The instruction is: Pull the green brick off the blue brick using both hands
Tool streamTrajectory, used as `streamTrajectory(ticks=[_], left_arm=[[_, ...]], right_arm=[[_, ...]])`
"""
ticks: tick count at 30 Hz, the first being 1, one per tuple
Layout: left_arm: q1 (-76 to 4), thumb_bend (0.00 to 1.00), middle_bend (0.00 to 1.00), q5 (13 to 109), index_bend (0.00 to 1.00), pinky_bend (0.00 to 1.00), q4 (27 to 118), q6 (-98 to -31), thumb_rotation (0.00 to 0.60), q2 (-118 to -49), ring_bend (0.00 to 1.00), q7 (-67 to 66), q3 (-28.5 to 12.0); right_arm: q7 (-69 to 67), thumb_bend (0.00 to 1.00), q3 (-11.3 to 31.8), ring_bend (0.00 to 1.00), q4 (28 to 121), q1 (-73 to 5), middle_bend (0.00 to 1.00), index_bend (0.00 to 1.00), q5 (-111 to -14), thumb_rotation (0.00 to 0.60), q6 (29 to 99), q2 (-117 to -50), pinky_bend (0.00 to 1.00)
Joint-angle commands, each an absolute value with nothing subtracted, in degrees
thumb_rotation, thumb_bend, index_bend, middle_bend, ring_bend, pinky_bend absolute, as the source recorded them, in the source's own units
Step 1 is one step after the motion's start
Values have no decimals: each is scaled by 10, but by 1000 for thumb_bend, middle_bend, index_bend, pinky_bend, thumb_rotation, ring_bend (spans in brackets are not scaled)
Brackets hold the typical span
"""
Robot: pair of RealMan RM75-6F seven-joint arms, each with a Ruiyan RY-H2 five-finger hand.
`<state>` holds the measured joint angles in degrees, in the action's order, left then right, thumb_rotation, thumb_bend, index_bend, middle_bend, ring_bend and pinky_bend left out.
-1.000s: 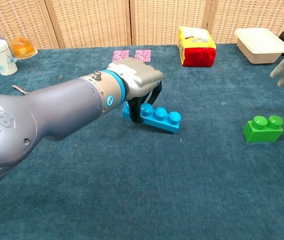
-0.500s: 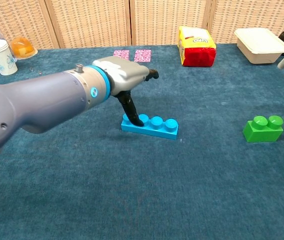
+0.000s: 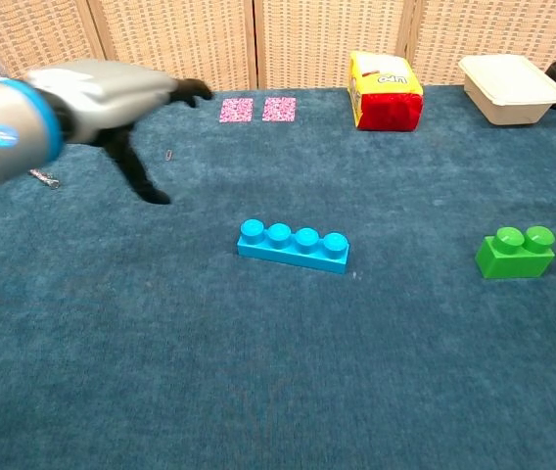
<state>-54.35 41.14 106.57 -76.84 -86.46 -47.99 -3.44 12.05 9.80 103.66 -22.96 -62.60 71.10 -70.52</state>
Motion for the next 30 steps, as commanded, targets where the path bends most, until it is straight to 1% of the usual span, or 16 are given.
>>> streamTrajectory(ticks=[1, 3, 8, 10, 16, 22, 25, 30], left_arm=[[-496, 188, 136, 461, 0, 181, 1105, -803, 555, -821, 46, -439, 1], [-475, 189, 136, 489, 0, 181, 1118, -817, 557, -805, 45, -423, 17], [-404, 189, 136, 583, 0, 181, 1150, -867, 549, -751, 45, -374, 71], [-376, 189, 136, 623, 0, 181, 1149, -885, 549, -734, 45, -359, 94], [-299, 188, 136, 717, 0, 176, 1131, -939, 555, -698, 45, -311, 137], [-231, 188, 136, 768, 0, 169, 1092, -981, 553, -679, 45, -264, 152], [-201, 188, 136, 779, 0, 168, 1077, -1000, 554, -674, 45, -245, 151], [-166, 188, 136, 783, 0, 167, 1068, -1005, 553, -664, 45, -226, 138]], right_arm=[[131, 334, 89, 354, 1035, -223, 380, 288, -647, 600, 724, -705, 295], [137, 333, 82, 359, 1028, -218, 389, 305, -665, 600, 735, -709, 295], [143, 334, 62, 378, 1005, -197, 423, 353, -720, 600, 777, -725, 295], [147, 334, 57, 381, 1002, -188, 428, 360, -734, 600, 792, -728, 295], [162, 334, 44, 387, 995, -164, 437, 377, -761, 600, 823, -726, 295], [177, 334, 34, 388, 994, -143, 441, 398, -780, 600, 847, -722, 295], [186, 334, 29, 388, 997, -131, 444, 402, -784, 600, 858, -719, 295], [191, 334, 27, 388, 1003, -116, 445, 408, -784, 600, 867, -714, 295]])
